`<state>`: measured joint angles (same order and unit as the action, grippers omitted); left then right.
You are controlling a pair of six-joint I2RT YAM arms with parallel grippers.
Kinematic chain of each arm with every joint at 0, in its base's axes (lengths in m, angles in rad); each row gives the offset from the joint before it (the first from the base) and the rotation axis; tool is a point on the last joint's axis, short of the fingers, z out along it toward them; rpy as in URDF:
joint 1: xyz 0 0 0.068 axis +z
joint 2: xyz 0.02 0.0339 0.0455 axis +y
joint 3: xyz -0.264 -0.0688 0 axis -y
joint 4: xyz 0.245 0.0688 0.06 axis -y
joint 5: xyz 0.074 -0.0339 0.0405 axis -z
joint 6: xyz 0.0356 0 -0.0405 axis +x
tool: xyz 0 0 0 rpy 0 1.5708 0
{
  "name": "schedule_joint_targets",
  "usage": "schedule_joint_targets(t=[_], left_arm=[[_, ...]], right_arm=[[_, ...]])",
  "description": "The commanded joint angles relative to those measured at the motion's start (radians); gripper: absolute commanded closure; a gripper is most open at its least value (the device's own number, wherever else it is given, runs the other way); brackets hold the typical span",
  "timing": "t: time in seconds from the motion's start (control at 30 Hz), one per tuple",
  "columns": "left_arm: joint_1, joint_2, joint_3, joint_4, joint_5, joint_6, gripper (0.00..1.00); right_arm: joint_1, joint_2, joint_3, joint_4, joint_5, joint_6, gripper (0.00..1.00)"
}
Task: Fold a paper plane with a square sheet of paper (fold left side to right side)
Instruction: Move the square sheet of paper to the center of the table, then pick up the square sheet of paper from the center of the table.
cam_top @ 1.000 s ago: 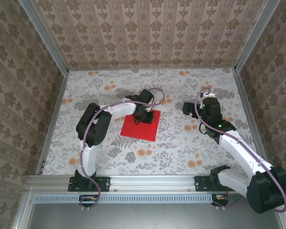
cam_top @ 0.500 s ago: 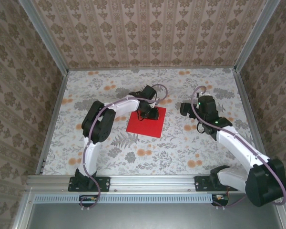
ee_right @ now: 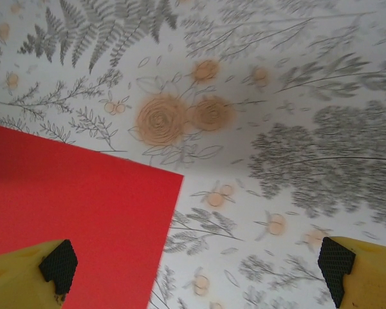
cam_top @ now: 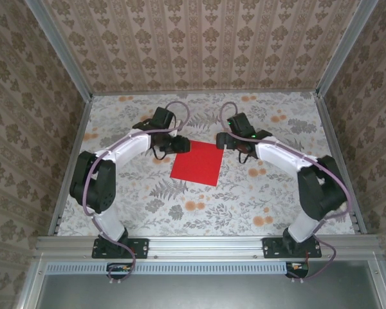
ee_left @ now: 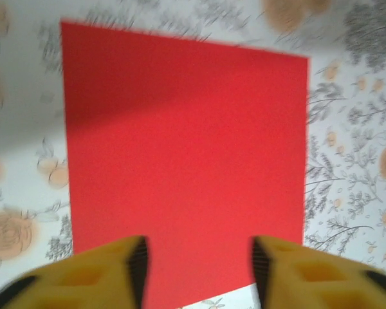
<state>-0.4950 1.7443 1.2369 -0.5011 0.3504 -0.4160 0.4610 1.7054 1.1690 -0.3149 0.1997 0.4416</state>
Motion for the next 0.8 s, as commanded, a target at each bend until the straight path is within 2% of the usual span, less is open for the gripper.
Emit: schedule_joint_targets(t=[0.0, 0.1, 0.33, 0.77], left_arm=[[0.003, -0.038, -0.068, 0.004, 0.047, -0.015, 0.40], [0.002, -0.042, -0.111, 0.030, 0.096, -0.043, 0.39], [-0.001, -0.010, -0.161, 0.091, 0.134, -0.091, 0.47], [-0.013, 0.068, -0.165, 0.066, 0.085, -0.086, 0.58]], right_arm=[[0.011, 0.083, 0.068, -0.070, 0.013, 0.050, 0.00], [0.015, 0.159, 0.120, -0.072, -0.012, 0.057, 0.00], [0.028, 0.275, 0.204, -0.087, -0.067, 0.061, 0.00], [0.075, 0.370, 0.255, -0.107, -0.125, 0.070, 0.00]])
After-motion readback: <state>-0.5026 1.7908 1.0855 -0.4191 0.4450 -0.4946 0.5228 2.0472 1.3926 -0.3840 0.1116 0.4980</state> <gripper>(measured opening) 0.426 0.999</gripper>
